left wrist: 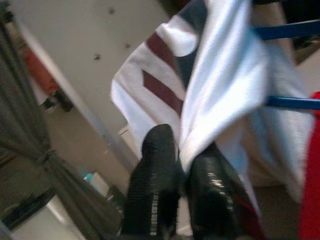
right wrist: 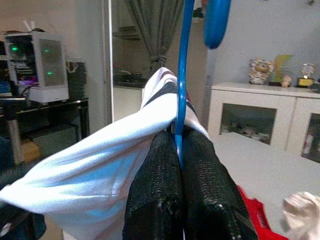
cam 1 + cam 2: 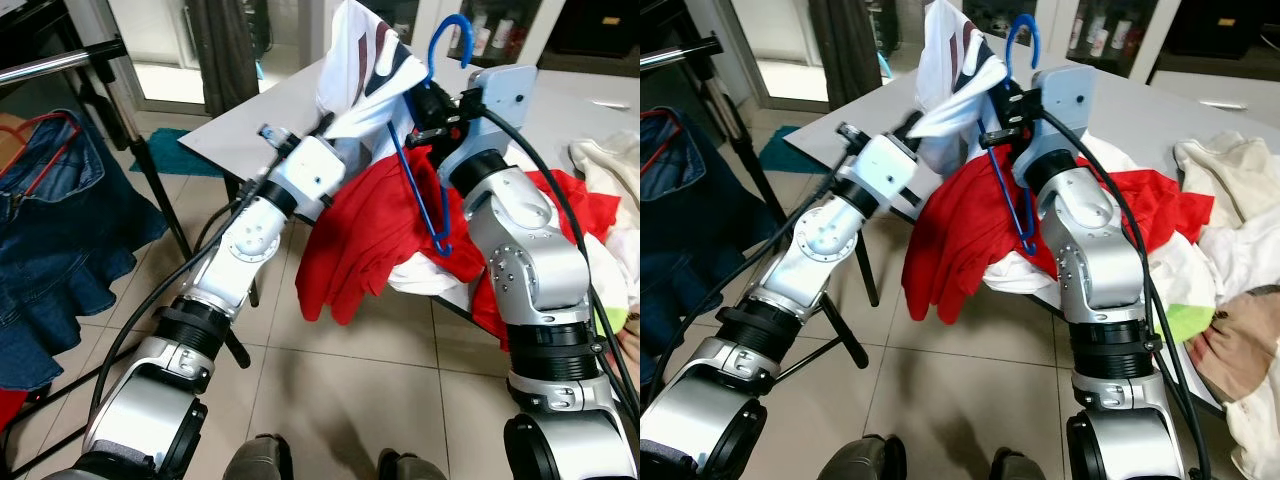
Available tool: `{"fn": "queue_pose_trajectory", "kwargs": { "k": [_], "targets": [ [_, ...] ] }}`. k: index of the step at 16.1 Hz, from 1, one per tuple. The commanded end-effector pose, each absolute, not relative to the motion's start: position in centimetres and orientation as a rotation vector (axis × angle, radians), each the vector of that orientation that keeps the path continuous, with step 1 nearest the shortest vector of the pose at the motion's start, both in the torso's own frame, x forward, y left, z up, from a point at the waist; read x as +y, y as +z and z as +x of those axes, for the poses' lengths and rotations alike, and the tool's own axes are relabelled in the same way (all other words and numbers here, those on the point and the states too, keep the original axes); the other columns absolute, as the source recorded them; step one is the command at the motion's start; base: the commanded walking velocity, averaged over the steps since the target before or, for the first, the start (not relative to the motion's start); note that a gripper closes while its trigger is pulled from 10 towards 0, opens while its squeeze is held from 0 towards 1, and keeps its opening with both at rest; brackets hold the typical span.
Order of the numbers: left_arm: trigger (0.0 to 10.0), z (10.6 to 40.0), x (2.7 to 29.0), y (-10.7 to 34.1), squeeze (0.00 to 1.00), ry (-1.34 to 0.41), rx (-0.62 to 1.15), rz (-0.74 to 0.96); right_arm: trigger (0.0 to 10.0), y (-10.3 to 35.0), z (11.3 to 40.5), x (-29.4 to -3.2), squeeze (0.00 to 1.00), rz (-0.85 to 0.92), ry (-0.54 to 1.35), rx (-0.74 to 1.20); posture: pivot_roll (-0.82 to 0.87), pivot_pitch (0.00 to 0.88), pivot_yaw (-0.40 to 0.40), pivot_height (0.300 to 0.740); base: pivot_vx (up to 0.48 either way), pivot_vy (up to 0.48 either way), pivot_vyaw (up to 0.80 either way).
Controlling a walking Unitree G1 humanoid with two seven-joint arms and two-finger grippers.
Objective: Hang hanger
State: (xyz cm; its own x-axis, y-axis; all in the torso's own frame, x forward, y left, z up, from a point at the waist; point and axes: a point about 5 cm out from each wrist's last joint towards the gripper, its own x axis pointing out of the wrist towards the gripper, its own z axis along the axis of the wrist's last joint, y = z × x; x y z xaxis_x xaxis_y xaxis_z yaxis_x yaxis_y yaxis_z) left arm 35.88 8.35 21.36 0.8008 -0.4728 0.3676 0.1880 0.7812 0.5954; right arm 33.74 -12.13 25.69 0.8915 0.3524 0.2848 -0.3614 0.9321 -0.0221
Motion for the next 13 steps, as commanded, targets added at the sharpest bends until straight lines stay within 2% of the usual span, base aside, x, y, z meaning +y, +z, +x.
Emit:
{"fn": "queue_pose_trajectory", "kwargs": {
  "k": [1,4,5,6,9,13],
  "targets": [
    [10.0,36.1,9.0,21.9,1.00,-0.335,-0.537,0.519,10.0,26.5,33.1,-12.2,0.00,0.033,0.385,-0.359,0.06,0.024,0.027,0.740,0.000,0.000,0.00],
    [10.0,35.9,8.6,21.7,1.00,-0.377,-0.535,0.484,10.0,26.2,33.3,-12.1,0.00,0.036,0.389,-0.354,0.07,0.023,0.026,0.740,0.000,0.000,0.00],
    [10.0,35.5,8.0,21.7,0.27,-0.440,-0.541,0.443,10.0,26.1,33.4,-12.2,0.00,0.037,0.386,-0.349,0.07,0.023,0.026,0.740,0.000,0.000,0.00],
    [10.0,35.2,7.9,21.7,0.00,-0.463,-0.547,0.415,10.0,25.9,33.5,-12.3,0.00,0.035,0.381,-0.344,0.07,0.023,0.026,0.740,0.000,0.000,0.00],
    [10.0,33.7,8.0,21.4,0.00,-0.570,-0.557,0.259,10.0,24.8,34.2,-13.5,0.00,0.014,0.302,-0.284,0.07,0.021,0.016,0.740,0.000,0.000,0.00],
    [10.0,32.9,8.1,19.9,0.00,-0.654,-0.468,0.179,10.0,24.1,34.8,-14.9,0.00,0.016,0.210,-0.244,0.08,0.021,0.013,0.740,0.000,0.000,0.00]
  ]
}}
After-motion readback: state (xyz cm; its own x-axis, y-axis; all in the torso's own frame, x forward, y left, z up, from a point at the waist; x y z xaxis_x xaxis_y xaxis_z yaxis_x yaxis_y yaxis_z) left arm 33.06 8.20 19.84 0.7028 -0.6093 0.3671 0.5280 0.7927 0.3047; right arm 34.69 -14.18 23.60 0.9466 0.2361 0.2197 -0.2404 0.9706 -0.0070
